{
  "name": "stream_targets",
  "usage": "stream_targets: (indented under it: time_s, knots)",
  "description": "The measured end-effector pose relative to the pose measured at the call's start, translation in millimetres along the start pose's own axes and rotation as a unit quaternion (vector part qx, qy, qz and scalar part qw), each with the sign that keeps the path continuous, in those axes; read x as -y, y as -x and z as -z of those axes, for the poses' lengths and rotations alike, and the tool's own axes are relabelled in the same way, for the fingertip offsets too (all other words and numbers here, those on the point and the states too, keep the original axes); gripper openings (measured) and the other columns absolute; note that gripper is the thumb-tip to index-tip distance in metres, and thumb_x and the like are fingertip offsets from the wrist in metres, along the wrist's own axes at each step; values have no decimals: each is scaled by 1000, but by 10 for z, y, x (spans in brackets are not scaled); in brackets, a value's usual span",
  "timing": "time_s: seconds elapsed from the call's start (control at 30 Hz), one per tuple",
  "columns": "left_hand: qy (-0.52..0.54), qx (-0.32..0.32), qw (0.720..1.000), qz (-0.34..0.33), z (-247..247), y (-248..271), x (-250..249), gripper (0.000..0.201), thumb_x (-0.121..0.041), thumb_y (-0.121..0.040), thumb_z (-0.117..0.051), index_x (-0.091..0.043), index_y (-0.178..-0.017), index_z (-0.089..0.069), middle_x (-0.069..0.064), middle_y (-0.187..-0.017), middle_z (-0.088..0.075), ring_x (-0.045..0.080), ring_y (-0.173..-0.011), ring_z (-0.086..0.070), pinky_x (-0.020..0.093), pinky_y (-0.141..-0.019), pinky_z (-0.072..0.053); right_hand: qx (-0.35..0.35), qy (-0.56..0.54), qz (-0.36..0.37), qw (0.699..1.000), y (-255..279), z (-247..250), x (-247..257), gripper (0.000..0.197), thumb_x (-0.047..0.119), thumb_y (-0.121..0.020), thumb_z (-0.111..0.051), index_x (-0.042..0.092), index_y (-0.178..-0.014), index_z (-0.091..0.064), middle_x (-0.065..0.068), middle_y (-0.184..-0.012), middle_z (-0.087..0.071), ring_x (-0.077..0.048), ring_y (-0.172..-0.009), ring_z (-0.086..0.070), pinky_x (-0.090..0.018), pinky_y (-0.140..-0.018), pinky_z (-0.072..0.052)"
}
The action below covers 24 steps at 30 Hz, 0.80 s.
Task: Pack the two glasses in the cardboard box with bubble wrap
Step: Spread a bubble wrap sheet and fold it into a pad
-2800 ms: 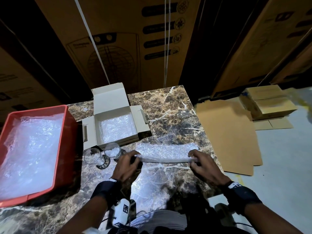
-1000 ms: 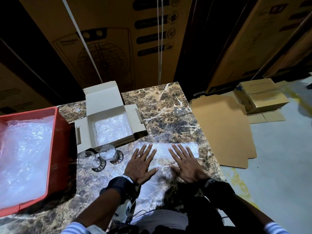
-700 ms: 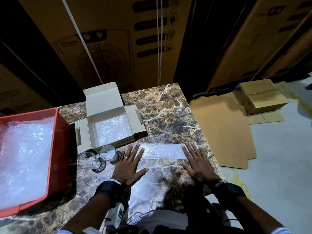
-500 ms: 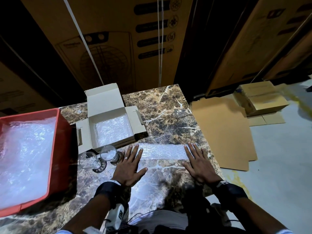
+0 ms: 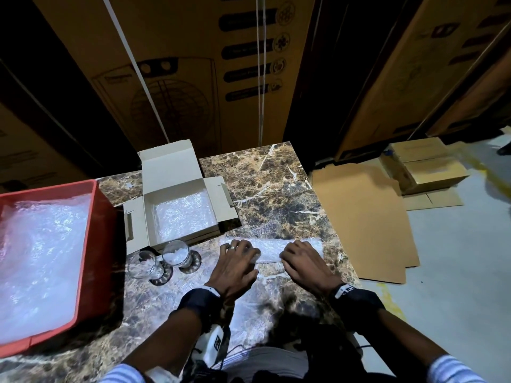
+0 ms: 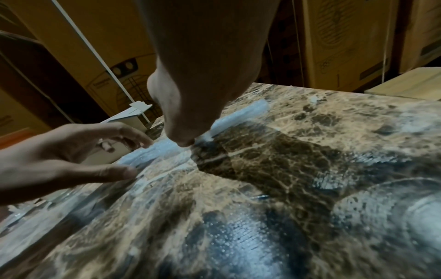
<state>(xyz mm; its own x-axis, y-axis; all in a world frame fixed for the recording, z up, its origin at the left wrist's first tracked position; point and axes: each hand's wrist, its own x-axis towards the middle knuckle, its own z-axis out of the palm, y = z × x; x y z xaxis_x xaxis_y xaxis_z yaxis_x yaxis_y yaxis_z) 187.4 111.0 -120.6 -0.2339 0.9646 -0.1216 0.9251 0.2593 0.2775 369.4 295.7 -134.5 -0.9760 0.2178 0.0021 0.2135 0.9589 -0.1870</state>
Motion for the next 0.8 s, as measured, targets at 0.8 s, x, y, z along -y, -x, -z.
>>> stream_targets:
  time_s: [0.8]
  knots:
    - [199, -68, 974, 86, 152, 161, 474, 34, -49, -97, -52, -23, -93, -73, -9, -91, -67, 9, -87, -58, 32, -77, -48, -10, -248, -169, 954, 546, 272, -411, 20, 33, -103, -54, 27, -85, -60, 8, -73, -60, -5, -63, -52, -31, -57, -39]
